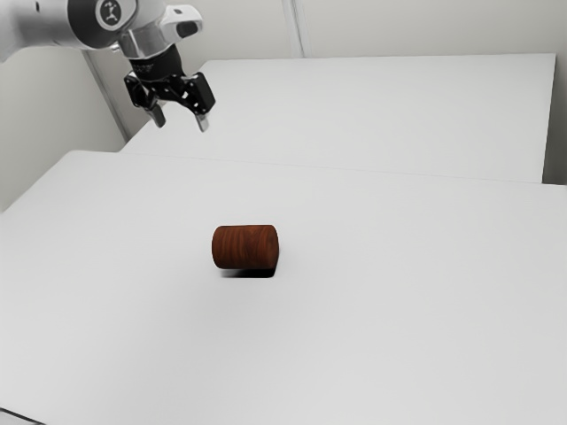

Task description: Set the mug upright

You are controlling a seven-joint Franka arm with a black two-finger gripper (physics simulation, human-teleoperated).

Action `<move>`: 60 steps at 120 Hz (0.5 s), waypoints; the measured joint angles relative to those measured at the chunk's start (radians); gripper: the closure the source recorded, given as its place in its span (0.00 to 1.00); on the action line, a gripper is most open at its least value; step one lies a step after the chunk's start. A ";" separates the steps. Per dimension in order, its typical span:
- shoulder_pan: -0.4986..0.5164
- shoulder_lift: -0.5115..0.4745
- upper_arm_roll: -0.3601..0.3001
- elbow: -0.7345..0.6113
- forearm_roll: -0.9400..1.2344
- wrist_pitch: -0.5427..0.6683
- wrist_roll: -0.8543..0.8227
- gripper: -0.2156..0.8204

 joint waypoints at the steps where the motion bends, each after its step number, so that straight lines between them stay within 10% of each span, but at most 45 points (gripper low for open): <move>1: -0.001 0.000 0.000 0.001 0.000 0.000 0.000 0.21; 60: -0.020 -0.049 0.020 -0.085 -0.018 0.003 -0.007 0.21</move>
